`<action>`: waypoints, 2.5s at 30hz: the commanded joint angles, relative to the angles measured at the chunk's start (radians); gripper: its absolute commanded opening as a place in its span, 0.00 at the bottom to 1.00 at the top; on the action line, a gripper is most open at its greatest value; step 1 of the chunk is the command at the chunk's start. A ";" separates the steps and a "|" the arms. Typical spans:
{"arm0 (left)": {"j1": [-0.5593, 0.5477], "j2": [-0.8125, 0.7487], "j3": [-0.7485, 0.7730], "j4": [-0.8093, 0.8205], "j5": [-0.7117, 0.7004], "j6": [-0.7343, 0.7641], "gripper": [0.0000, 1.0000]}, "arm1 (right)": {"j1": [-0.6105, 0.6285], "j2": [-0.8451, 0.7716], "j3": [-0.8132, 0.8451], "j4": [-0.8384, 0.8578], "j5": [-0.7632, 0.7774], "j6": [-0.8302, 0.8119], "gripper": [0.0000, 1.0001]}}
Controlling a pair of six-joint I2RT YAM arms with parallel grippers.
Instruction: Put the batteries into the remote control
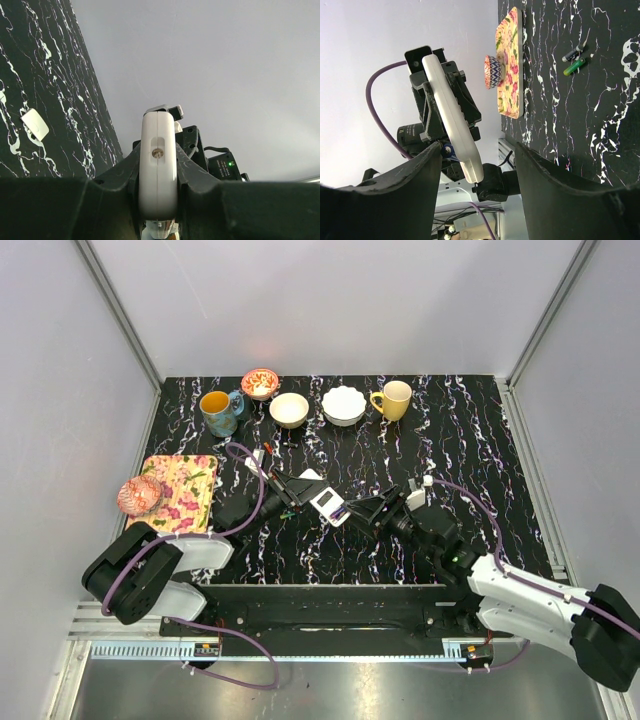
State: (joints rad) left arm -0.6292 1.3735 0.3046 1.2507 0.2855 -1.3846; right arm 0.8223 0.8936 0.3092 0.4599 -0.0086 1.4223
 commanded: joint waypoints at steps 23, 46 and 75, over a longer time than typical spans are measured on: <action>0.002 -0.019 0.018 0.414 -0.046 -0.001 0.00 | -0.015 0.013 0.065 0.051 -0.045 -0.033 0.73; 0.002 -0.045 0.018 0.414 -0.058 -0.002 0.00 | -0.064 -0.027 0.028 -0.026 -0.070 -0.006 0.71; 0.003 -0.047 0.051 0.414 -0.059 -0.008 0.00 | -0.064 0.056 0.010 0.040 -0.125 0.010 0.67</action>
State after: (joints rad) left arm -0.6292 1.3556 0.3058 1.2484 0.2554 -1.3838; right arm 0.7635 0.9295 0.3191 0.4908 -0.0864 1.4395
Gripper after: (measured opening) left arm 0.260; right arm 0.676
